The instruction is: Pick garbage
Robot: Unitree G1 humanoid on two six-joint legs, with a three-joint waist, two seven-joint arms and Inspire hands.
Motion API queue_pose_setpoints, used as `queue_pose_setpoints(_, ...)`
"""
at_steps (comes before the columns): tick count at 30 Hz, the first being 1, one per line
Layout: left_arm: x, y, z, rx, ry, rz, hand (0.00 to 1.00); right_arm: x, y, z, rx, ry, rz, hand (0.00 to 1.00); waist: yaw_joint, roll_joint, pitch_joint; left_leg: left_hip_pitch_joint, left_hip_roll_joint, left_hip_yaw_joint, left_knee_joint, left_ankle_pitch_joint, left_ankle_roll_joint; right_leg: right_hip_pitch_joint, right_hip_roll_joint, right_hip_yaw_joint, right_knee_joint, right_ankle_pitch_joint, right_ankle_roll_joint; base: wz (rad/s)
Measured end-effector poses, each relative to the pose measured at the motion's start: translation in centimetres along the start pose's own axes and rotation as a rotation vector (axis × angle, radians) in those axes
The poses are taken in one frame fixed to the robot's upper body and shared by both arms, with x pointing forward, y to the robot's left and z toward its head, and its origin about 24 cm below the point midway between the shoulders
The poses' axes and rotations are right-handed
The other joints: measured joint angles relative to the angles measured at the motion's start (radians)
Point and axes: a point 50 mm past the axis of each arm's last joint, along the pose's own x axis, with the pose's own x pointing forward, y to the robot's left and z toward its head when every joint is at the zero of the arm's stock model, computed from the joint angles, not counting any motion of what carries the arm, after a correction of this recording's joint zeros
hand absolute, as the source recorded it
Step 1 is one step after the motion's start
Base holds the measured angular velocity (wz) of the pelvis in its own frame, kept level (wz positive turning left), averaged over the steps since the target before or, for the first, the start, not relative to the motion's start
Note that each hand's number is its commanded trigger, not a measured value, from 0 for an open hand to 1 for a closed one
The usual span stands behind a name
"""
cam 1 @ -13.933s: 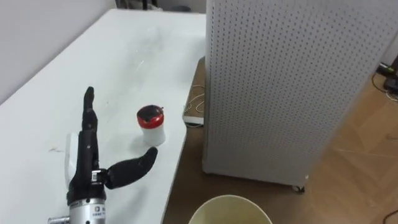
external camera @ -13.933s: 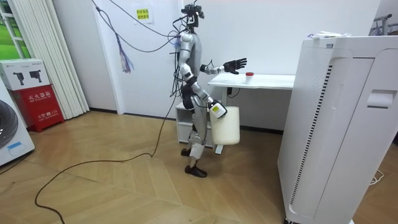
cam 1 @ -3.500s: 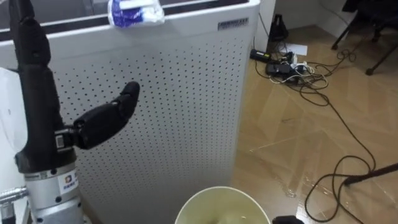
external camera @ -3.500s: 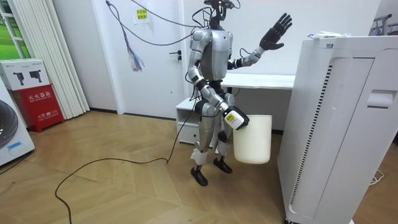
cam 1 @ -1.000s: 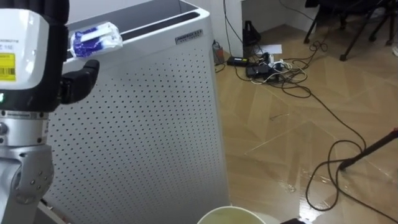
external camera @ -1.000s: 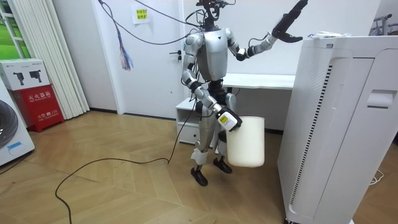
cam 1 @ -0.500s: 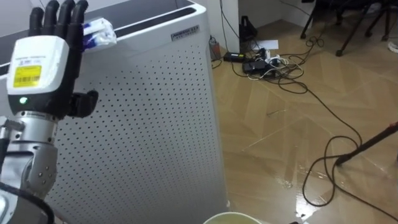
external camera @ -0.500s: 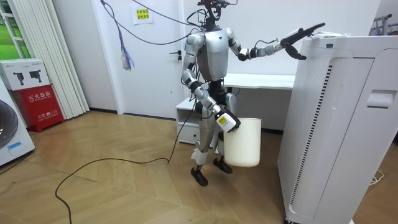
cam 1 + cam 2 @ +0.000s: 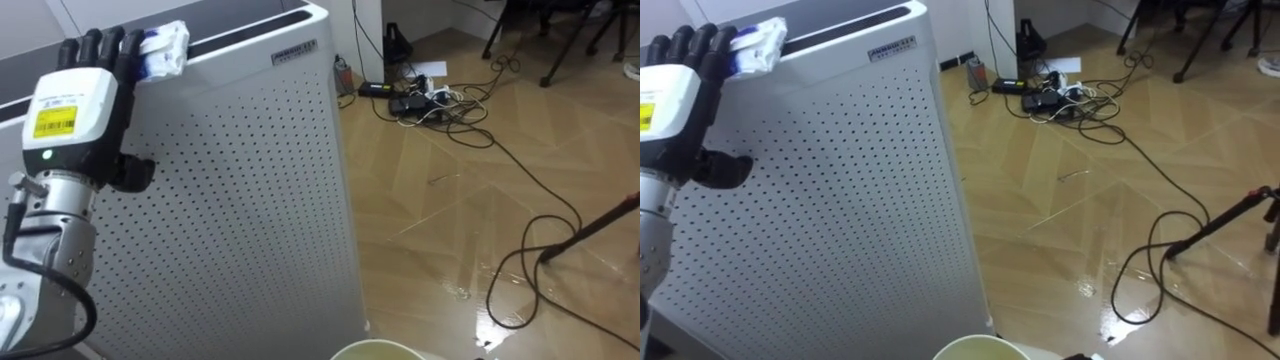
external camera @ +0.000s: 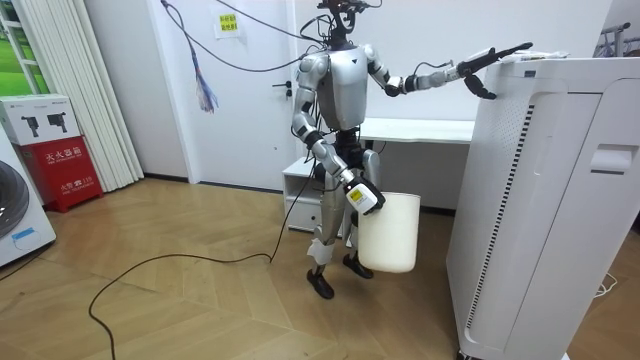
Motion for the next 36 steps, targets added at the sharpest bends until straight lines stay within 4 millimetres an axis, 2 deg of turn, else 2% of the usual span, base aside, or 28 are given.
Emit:
queue_pose_setpoints(4,0.1,0.1,-0.1,0.01,-0.001,-0.019,0.0,0.0,0.0,0.3,-0.023,-0.011,0.001,1.0,-0.001,0.0,-0.0001,0.0,0.0,0.0,0.002,0.0,0.0,0.0,0.0,0.0,0.001,0.0,0.0,0.0)
queue_pose_setpoints(5,0.2,0.2,-0.2,0.014,-0.001,-0.023,0.09,0.0,-0.1,0.4,-0.025,-0.011,0.0,1.0,-0.002,0.0,-0.0001,-0.001,0.0,0.0,0.002,0.0,0.0,0.0,0.0,0.0,0.001,0.0,0.0,0.0)
queue_pose_setpoints(6,0.3,0.2,-0.2,0.015,-0.001,-0.029,0.47,0.0,-0.1,0.4,-0.023,-0.012,-0.004,1.0,-0.002,0.0,-0.0002,-0.001,0.0,0.0,0.002,0.0,0.0,0.0,0.0,0.0,0.002,0.0,0.0,0.0)
queue_pose_setpoints(7,0.4,0.2,-0.2,0.015,-0.002,-0.033,0.67,0.0,-0.2,0.4,-0.021,-0.012,-0.007,1.0,-0.001,0.0,-0.0002,-0.001,0.0,0.0,0.003,0.0,0.0,0.0,0.0,0.0,0.002,0.0,0.0,0.0)
queue_pose_setpoints(8,0.5,0.3,-0.2,0.014,-0.002,-0.035,1.0,-0.1,-0.3,0.4,-0.018,-0.013,-0.011,1.0,-0.001,0.001,-0.0004,-0.001,0.0,0.0,0.003,0.0,0.0,0.0,0.0,0.0,0.002,0.0,0.0,0.0)
queue_pose_setpoints(14,0.9,0.2,-0.2,-0.022,-0.008,-0.057,1.0,-0.2,-0.7,0.4,-0.014,-0.013,-0.023,1.0,0.006,0.006,-0.0006,-0.002,0.002,0.0,0.007,0.0,0.0,-0.002,0.002,0.0,0.006,0.0,0.0,0.0)
queue_pose_setpoints(17,1.3,0.8,-0.2,-0.037,-0.007,-0.039,1.0,-0.1,-0.9,0.5,-0.014,-0.017,-0.027,1.0,0.007,0.015,-0.0053,-0.008,0.001,0.001,0.007,0.004,0.003,-0.011,-0.001,0.001,0.016,-0.001,0.001,0.0)
queue_pose_setpoints(21,1.5,1.1,-0.6,-0.037,0.008,-0.044,1.0,-0.2,-0.9,0.5,-0.013,-0.018,-0.024,1.0,0.007,0.022,-0.0074,0.0,0.001,0.015,0.002,0.007,0.005,-0.01,-0.002,0.015,0.02,-0.002,0.002,-0.07)
queue_pose_setpoints(23,1.6,1.5,-0.7,-0.042,0.007,-0.03,1.0,-0.2,-0.9,0.5,-0.013,-0.017,-0.024,1.0,0.006,0.021,-0.0066,0.002,0.001,0.018,0.001,0.007,0.006,-0.01,-0.002,0.018,0.02,-0.002,0.003,-0.04)
queue_pose_setpoints(24,1.7,1.8,-0.7,-0.047,0.004,-0.018,1.0,-0.2,-0.9,0.5,-0.013,-0.018,-0.025,1.0,0.006,0.015,-0.0027,0.001,0.001,0.019,0.002,0.007,0.006,-0.012,-0.002,0.02,0.021,-0.002,0.003,0.0)
queue_pose_setpoints(31,2.0,2.7,-0.9,-0.091,0.01,0.002,1.0,-0.2,-1.1,0.4,0.0,-0.008,-0.029,1.0,0.002,0.017,-0.004,0.001,0.0,0.02,0.005,0.008,0.007,-0.011,-0.002,0.024,0.02,-0.004,0.006,0.0)
queue_pose_setpoints(36,2.0,3.0,-0.7,-0.127,0.0,0.044,1.0,-0.2,-1.1,0.4,0.006,-0.01,-0.04,1.0,0.007,0.014,-0.0016,0.004,0.0,0.02,0.004,0.008,0.007,-0.008,-0.001,0.024,0.017,-0.004,0.006,0.0)
